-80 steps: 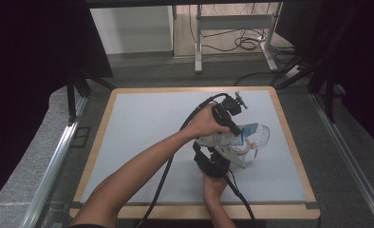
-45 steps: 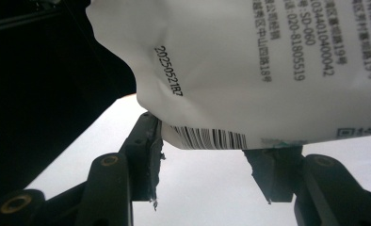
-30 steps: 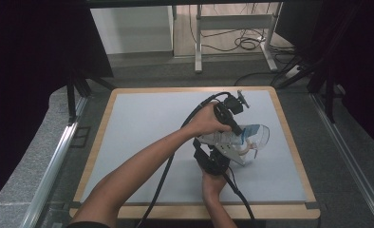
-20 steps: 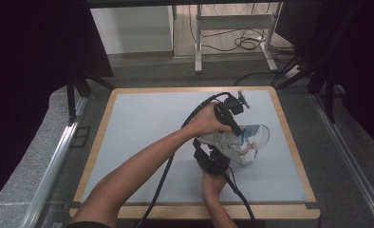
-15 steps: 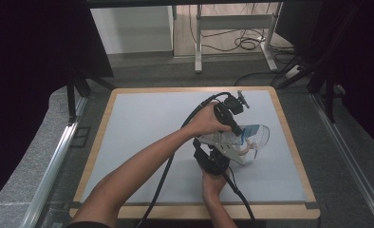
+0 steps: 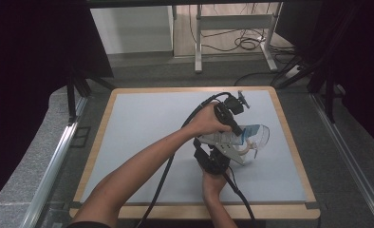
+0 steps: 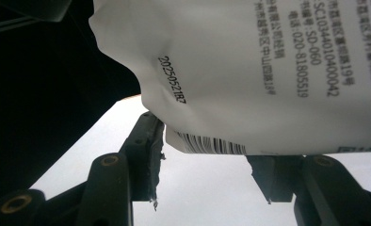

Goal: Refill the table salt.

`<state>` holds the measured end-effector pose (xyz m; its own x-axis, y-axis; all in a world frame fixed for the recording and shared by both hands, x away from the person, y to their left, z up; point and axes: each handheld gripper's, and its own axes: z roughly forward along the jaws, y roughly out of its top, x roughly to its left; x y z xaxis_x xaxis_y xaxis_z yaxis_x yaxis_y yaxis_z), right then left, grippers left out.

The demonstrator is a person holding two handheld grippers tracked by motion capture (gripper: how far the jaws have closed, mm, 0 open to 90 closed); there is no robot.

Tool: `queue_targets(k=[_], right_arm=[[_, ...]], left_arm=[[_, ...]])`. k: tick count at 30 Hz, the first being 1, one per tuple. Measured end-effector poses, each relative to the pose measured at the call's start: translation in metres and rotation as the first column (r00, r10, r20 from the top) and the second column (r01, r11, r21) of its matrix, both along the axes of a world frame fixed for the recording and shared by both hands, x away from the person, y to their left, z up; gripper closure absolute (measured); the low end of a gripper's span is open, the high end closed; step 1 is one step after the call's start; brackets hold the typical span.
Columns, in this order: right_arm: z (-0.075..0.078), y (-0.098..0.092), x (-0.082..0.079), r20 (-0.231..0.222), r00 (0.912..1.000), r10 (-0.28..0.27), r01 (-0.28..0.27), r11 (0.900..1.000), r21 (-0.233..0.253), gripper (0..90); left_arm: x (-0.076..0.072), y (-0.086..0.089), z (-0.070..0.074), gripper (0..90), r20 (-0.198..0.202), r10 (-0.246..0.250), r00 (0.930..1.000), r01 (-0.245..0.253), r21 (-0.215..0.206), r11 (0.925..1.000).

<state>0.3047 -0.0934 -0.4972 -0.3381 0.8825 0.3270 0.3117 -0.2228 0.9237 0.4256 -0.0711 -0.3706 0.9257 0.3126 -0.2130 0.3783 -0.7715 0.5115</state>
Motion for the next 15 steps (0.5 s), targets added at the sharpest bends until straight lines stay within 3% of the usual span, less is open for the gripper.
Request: queue_targets(k=[15], right_arm=[[0.0009,-0.0001,0.0008,-0.005,0.9999,-0.009,0.009,0.999,0.035,49.2]], left_arm=[[-0.0001,-0.0009,0.0006,90.0,0.003,-0.006,1.0000,0.006,0.012,0.9999]])
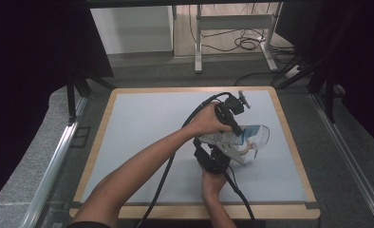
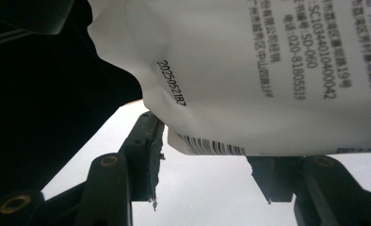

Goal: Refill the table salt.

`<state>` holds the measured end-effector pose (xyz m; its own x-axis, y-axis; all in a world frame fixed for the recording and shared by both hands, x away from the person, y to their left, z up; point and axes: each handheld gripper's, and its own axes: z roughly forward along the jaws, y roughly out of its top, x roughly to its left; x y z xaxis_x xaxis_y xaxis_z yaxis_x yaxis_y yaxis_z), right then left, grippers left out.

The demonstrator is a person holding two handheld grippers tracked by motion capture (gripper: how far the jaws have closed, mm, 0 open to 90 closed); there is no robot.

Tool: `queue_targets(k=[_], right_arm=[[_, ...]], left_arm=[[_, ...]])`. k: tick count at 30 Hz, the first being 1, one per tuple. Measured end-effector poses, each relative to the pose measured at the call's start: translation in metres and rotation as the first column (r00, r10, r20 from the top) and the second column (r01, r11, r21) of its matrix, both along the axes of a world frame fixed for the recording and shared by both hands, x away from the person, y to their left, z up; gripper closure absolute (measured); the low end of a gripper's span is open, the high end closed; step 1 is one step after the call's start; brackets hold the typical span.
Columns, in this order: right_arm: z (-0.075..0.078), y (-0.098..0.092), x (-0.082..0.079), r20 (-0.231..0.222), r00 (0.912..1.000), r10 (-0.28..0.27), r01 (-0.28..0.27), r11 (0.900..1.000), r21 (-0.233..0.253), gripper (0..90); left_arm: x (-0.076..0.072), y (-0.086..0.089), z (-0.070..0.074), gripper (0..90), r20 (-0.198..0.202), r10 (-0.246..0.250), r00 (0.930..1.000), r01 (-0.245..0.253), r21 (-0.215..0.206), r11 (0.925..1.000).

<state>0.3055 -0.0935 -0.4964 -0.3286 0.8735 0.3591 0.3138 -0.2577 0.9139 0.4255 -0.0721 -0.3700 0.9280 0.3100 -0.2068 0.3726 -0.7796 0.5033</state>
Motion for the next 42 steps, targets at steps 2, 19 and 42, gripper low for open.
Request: queue_targets(k=[2,19,42], right_arm=[[0.0000,0.0005,0.0003,0.001,1.0000,-0.001,0.001,1.000,0.000,49.2],[0.0003,0.0007,0.0017,0.010,0.9999,-0.003,0.004,1.000,-0.027,49.7],[0.0002,0.0006,0.0015,0.025,0.9997,0.000,0.001,0.999,-0.047,49.7]], left_arm=[[0.0000,0.0002,-0.0002,90.0,-0.002,0.001,1.0000,-0.001,-0.001,1.0000],[0.0003,-0.0010,-0.0015,90.0,-0.007,0.004,1.0000,-0.004,-0.003,1.0000],[-0.0003,-0.0011,0.0001,90.0,0.007,0.006,1.0000,-0.006,0.006,1.0000]])
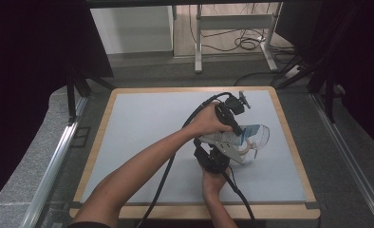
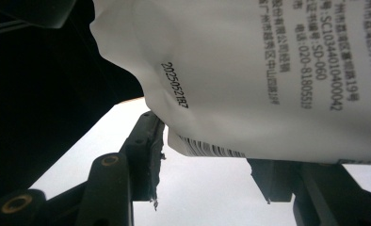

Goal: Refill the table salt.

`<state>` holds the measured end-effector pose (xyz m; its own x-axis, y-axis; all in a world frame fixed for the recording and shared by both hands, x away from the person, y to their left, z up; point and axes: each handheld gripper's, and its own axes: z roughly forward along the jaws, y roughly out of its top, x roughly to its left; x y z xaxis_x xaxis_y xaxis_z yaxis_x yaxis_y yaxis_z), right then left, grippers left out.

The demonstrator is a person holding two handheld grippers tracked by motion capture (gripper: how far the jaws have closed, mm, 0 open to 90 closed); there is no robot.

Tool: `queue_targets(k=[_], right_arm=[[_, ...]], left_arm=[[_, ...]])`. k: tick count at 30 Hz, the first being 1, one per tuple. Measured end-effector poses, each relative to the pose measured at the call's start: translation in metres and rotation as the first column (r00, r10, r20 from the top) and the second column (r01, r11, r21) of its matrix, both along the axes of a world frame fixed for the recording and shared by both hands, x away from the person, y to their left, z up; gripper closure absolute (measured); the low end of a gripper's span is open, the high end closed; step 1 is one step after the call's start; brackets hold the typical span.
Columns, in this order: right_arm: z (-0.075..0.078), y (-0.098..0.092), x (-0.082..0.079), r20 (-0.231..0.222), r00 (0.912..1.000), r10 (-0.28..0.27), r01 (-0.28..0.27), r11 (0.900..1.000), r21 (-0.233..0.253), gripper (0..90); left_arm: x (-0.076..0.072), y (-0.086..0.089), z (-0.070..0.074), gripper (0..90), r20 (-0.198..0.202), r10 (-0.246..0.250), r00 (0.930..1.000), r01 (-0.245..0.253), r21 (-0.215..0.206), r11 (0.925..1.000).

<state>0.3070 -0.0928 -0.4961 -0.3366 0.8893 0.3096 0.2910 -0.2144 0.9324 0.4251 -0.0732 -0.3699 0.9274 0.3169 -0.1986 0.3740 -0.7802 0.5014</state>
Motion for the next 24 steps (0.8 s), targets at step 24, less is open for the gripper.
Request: queue_targets(k=[24], right_arm=[[0.0027,0.0007,0.0009,-0.007,1.0000,0.002,-0.002,1.000,0.015,49.8]], left_arm=[[-0.0001,-0.0005,0.0016,90.0,0.002,0.011,0.9999,-0.011,-0.002,0.9999]])
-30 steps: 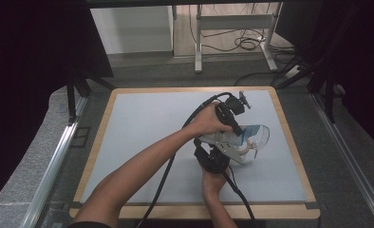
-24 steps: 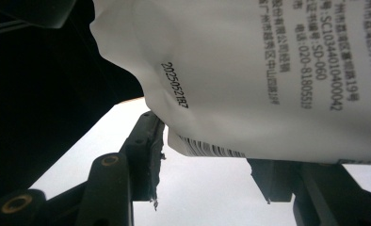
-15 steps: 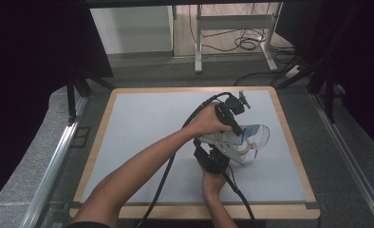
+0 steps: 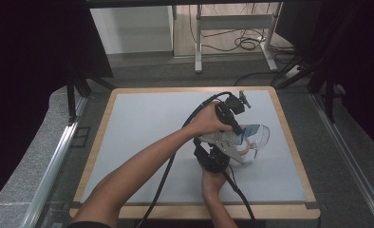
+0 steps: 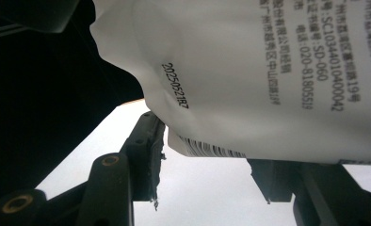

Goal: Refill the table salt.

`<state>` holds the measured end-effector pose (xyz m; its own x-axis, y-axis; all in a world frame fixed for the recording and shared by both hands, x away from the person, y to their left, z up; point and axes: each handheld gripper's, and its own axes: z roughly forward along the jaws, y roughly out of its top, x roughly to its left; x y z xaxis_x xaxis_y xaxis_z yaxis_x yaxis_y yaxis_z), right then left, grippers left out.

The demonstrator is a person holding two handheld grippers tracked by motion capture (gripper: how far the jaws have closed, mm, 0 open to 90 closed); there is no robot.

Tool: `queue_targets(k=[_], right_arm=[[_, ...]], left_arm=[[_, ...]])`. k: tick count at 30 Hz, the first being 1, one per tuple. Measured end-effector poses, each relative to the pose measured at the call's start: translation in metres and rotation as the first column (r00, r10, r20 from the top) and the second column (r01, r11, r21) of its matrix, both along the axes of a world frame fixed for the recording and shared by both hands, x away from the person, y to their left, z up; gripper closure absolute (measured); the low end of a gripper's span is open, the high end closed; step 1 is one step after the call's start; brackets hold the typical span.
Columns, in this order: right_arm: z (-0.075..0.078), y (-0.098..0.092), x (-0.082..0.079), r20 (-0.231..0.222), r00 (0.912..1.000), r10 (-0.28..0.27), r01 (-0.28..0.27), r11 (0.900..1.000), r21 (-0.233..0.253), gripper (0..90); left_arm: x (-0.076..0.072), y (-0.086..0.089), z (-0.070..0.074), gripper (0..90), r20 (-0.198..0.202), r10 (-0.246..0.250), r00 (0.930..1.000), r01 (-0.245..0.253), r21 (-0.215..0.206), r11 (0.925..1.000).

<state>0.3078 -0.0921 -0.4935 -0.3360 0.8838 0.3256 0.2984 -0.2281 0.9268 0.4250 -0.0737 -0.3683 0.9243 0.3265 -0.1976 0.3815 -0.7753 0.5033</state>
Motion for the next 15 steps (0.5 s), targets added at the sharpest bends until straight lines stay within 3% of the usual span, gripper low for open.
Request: queue_targets(k=[15], right_arm=[[0.0005,0.0004,0.0009,0.001,1.0000,0.000,0.000,1.000,0.003,49.8]], left_arm=[[0.0008,0.0003,-0.0002,90.0,0.004,-0.009,0.9999,0.009,0.010,0.9999]])
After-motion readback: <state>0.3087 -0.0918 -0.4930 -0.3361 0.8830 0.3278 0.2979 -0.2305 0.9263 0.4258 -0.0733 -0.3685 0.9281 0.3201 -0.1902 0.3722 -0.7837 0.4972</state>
